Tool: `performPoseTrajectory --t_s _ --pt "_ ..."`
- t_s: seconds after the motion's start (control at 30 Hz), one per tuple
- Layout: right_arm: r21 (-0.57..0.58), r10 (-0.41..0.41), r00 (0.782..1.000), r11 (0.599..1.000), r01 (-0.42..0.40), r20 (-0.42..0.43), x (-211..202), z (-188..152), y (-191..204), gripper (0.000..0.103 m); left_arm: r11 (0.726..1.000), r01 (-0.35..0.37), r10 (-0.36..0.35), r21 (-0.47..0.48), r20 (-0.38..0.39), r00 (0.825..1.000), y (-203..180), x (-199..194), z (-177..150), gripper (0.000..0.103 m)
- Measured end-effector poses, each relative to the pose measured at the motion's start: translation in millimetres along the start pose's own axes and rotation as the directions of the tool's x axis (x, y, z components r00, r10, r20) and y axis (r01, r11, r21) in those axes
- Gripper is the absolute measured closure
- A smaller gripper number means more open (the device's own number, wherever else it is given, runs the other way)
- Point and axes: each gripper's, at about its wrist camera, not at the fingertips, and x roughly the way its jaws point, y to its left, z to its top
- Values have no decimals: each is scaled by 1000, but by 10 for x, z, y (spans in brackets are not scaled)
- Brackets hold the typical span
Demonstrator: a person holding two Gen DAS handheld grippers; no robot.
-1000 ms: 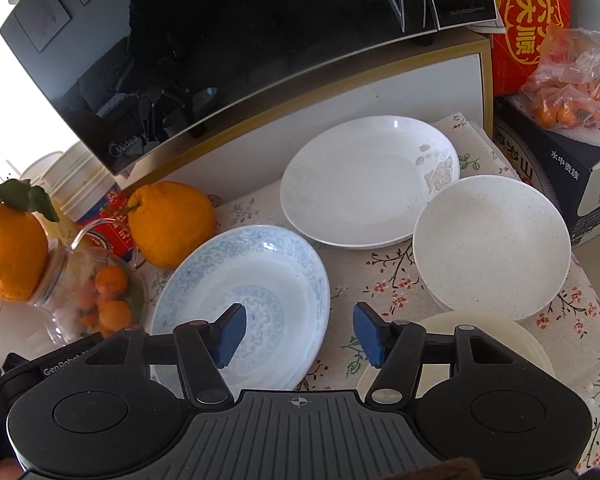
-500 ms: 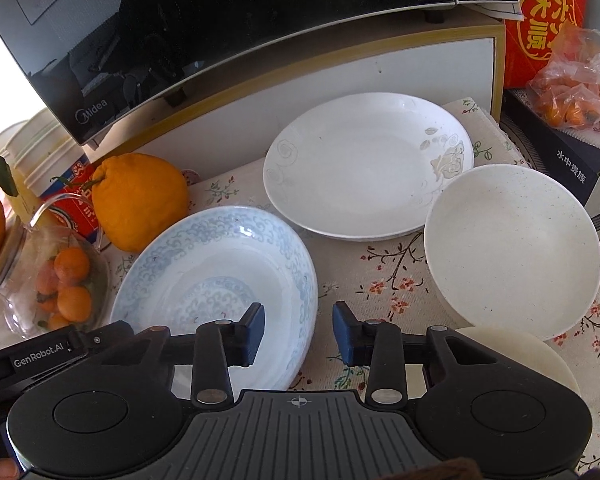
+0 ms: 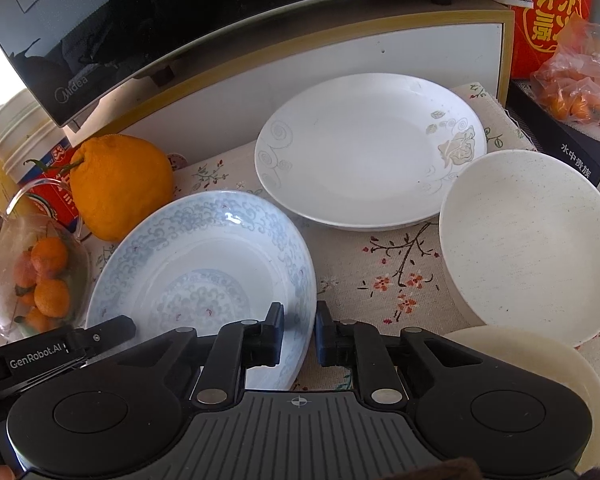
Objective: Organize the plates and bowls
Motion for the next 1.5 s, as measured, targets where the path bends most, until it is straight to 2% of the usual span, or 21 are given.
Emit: performPoseTrajectory --t_s 0.2,0.73,1.5 --pt "19 11 1000 1000 -11 -5 -20 0 -25 90 1000 -1 1 -7 -6 1000 47 -17 20 91" --pt "62 80 996 995 -82 37 -297 2 0 90 998 16 -14 -56 24 1000 66 -301 95 91" --pt "51 95 990 994 -101 102 -956 -137 -3 90 997 65 -63 -45 54 997 6 -824 -21 91"
